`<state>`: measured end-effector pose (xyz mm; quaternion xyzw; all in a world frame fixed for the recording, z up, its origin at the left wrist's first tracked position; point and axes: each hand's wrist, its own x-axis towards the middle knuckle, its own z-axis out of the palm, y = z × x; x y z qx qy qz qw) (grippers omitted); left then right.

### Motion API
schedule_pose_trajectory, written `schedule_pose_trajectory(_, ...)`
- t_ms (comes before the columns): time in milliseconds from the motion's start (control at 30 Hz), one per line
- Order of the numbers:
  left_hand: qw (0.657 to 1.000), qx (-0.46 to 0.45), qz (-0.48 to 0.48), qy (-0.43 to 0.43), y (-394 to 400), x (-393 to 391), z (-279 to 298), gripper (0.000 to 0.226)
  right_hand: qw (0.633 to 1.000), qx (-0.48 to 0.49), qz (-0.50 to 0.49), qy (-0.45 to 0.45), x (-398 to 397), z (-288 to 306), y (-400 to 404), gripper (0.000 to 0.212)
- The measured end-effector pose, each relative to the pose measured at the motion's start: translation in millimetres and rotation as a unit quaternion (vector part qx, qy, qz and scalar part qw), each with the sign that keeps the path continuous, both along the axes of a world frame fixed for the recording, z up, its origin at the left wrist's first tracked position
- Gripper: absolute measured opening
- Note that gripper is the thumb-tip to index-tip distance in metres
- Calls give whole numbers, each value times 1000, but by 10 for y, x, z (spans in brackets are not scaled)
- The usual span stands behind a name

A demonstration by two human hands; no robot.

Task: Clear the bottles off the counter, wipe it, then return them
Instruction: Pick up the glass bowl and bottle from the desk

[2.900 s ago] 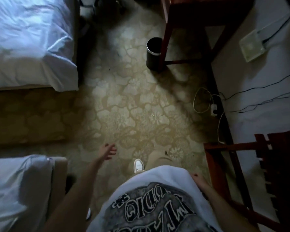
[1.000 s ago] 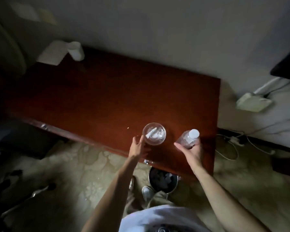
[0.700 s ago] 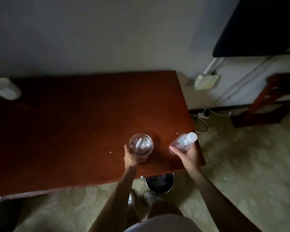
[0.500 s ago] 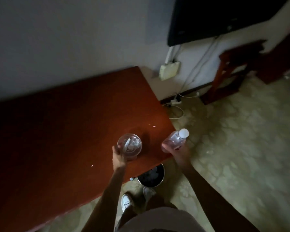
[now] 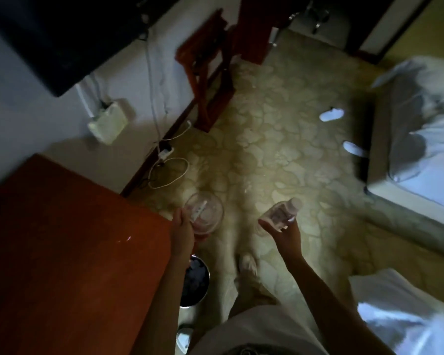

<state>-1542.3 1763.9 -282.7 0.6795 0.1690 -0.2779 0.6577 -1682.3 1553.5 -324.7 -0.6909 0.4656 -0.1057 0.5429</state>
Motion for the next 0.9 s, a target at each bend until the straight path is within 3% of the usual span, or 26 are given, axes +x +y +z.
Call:
schedule_pose_trajectory(133, 998, 28, -62, 11, -1071, 286, -167, 30, 998, 16, -57, 15, 68, -152, -722, 74)
schedule_pose_trajectory(367, 991, 43, -111, 58, -3000, 999, -530, 35, 996, 19, -85, 3, 595, -158, -2631, 78)
schedule_pose_trajectory(633, 980, 47, -191, -20, -4786, 2234, -235, 34, 994, 6, -102, -24, 1675, -51, -4312, 75)
schedule_pose_trajectory(900, 968, 82, -236, 15, -6345, 3755, -562, 32, 992, 39, -119, -3, 3106, -391, -5506, 73)
